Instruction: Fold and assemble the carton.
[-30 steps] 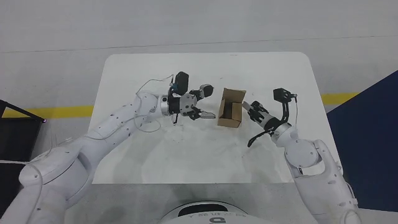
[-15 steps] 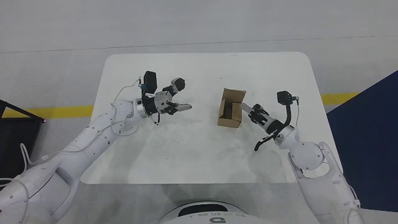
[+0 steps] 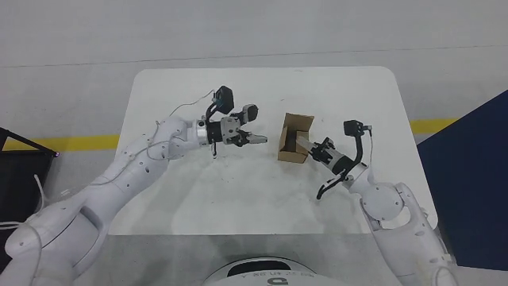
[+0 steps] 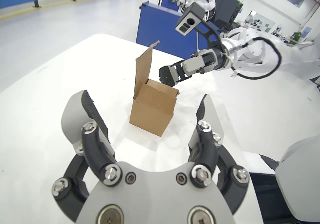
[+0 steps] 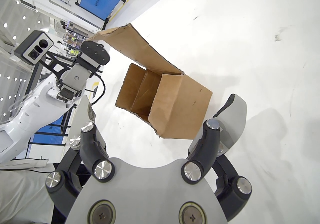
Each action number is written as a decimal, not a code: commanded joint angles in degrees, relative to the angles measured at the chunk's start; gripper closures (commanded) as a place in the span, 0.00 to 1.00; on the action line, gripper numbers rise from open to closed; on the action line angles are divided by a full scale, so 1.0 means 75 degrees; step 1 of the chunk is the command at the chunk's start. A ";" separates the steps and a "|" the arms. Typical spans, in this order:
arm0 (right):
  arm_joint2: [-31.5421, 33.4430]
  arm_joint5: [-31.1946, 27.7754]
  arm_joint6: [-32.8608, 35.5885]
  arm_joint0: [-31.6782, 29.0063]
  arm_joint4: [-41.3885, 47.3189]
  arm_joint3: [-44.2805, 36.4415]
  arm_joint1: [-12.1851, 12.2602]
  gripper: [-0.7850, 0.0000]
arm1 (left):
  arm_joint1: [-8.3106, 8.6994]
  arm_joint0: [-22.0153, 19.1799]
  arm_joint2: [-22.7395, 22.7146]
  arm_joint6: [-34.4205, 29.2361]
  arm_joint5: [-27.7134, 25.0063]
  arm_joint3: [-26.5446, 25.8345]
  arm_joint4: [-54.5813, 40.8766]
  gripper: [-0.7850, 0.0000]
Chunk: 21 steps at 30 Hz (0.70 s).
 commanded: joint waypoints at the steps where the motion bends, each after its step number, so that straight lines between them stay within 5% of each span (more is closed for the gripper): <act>1: -0.0028 -0.0063 -0.0039 -0.0016 0.0000 0.0024 0.0002 0.00 | -0.0111 -0.0171 0.0040 -0.1087 0.0287 -0.0078 -0.0513 0.00; 6: -0.0081 -0.0167 -0.0077 -0.0031 -0.0022 0.0131 0.0012 0.00 | -0.0386 -0.0479 0.0144 -0.2316 0.0852 -0.0077 -0.0926 0.00; 21: -0.0163 -0.0148 -0.0029 0.0088 -0.0100 0.0157 0.0044 0.00 | -0.1216 -0.1000 0.0445 -0.3422 0.1336 0.0597 -0.0523 0.00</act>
